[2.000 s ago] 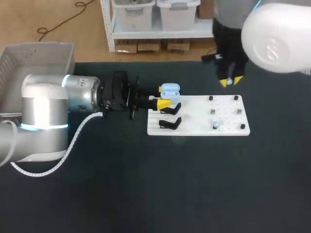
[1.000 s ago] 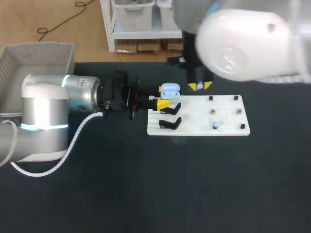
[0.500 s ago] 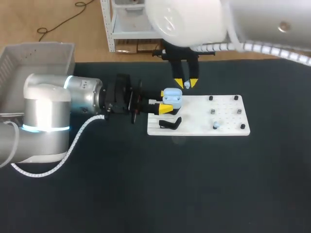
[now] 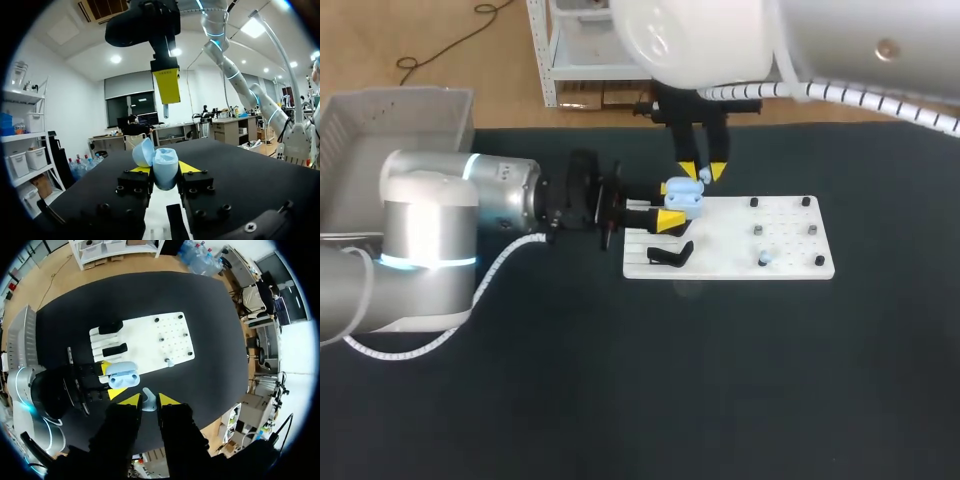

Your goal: Pick up each earbud case from the left stands, insert the matching earbuds, close the lid, and place the case in the box.

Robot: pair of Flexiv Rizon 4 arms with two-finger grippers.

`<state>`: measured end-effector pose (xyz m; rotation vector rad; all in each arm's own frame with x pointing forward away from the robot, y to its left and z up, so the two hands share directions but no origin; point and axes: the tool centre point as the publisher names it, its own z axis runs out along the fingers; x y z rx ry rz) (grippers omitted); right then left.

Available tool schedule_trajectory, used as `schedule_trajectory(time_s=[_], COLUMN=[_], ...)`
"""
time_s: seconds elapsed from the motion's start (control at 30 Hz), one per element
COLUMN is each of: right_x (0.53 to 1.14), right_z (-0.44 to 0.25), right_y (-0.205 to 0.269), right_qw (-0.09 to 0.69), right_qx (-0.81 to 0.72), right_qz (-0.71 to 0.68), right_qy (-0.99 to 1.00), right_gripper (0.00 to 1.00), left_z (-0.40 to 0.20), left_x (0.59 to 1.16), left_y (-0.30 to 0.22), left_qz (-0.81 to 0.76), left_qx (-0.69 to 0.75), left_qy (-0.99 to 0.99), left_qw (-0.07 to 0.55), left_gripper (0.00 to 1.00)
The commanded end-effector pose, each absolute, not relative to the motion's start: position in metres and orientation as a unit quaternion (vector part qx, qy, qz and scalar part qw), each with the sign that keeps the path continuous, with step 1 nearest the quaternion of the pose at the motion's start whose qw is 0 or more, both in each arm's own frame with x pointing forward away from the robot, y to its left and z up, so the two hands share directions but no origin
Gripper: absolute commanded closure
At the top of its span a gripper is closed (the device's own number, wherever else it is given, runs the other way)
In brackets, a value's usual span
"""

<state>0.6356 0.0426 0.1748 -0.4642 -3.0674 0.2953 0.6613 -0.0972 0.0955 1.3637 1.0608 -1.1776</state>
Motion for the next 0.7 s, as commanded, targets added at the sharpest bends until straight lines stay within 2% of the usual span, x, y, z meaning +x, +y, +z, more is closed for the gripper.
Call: schedule_trajectory(time_s=[0.03, 0.7], right_x=[0.637, 0.635], right_z=[0.176, 0.166], right_y=[0.046, 0.06], right_qw=[0.017, 0.057], right_qx=[-0.168, -0.255], right_qz=[0.105, 0.079], right_qy=[-0.98, -0.962], right_gripper=[1.0, 1.0], left_z=[0.092, 0.09], left_x=[0.66, 0.661], left_y=[-0.099, -0.093], left_qz=[-0.484, -0.481], left_qx=[0.563, 0.561], left_qy=[0.439, 0.448], left_qw=[0.507, 0.504], left_gripper=[1.0, 1.0])
